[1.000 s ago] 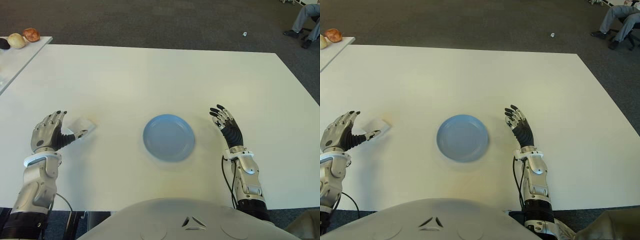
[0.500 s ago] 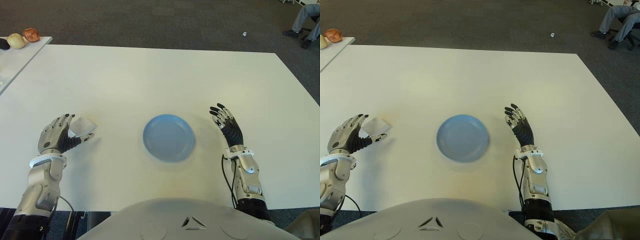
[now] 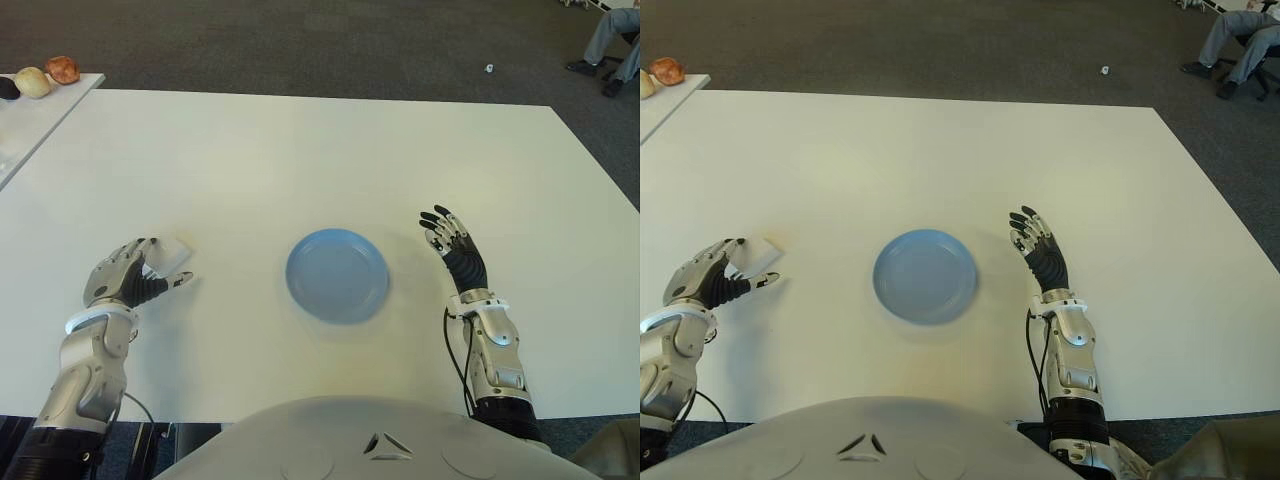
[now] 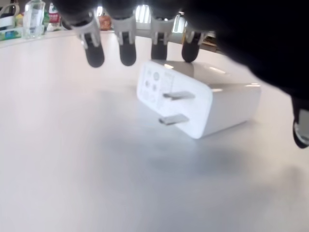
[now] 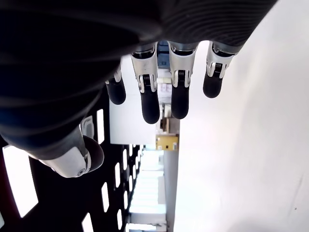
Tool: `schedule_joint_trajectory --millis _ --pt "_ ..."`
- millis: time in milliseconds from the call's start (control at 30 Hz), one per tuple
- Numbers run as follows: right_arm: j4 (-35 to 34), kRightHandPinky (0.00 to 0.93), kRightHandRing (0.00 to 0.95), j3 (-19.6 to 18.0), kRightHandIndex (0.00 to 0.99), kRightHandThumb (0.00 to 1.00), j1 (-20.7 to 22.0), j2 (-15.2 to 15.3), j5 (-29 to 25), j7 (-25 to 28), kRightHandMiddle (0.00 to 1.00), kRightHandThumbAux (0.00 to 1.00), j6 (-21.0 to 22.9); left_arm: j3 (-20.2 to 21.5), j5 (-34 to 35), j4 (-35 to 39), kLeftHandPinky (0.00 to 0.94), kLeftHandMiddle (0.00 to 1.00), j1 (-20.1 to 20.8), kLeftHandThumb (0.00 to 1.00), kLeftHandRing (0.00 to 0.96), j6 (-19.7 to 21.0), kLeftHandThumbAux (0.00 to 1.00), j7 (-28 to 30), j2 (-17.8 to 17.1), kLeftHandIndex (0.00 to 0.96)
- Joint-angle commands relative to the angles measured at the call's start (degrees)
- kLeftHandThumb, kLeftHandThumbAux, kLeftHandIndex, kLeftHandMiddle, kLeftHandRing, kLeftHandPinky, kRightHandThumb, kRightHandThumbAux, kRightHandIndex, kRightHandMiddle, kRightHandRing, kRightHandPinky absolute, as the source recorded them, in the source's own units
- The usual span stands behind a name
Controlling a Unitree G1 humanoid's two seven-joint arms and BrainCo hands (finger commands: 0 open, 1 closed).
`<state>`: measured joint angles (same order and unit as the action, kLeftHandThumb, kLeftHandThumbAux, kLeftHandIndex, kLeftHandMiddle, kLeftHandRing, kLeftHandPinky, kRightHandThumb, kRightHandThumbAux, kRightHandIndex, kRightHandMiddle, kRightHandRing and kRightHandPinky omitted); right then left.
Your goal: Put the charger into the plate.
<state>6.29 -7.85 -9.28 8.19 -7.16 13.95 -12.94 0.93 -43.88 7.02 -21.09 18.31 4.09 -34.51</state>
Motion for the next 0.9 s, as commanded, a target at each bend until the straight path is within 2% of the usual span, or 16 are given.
schedule_joint_trajectory --millis 33,367,900 --pt "-0.07 0.09 0.155 -0.28 0.106 0.021 -0.39 0.23 -0.78 -0.01 0.21 0.59 1.14 -1.33 0.24 0.27 0.109 0.0 0.08 0.104 0.018 0.7 0.382 2.26 0.2 0.0" --pt "-0.22 0.073 0.154 -0.39 0.094 0.023 -0.39 0.36 -0.86 -0.03 0.211 0.59 1.43 -1.95 0.32 0.72 0.116 0.0 0.12 0.103 0.024 0.43 0.375 2.59 0.22 0.0" --pt "-1.07 0.097 0.165 -0.44 0.095 0.047 -0.87 0.23 -1.49 0.13 0.221 0.611 1.68 -2.75 0.63 1.69 0.144 0.015 0.18 0.085 0.056 0.21 0.347 3.2 -0.18 0.0"
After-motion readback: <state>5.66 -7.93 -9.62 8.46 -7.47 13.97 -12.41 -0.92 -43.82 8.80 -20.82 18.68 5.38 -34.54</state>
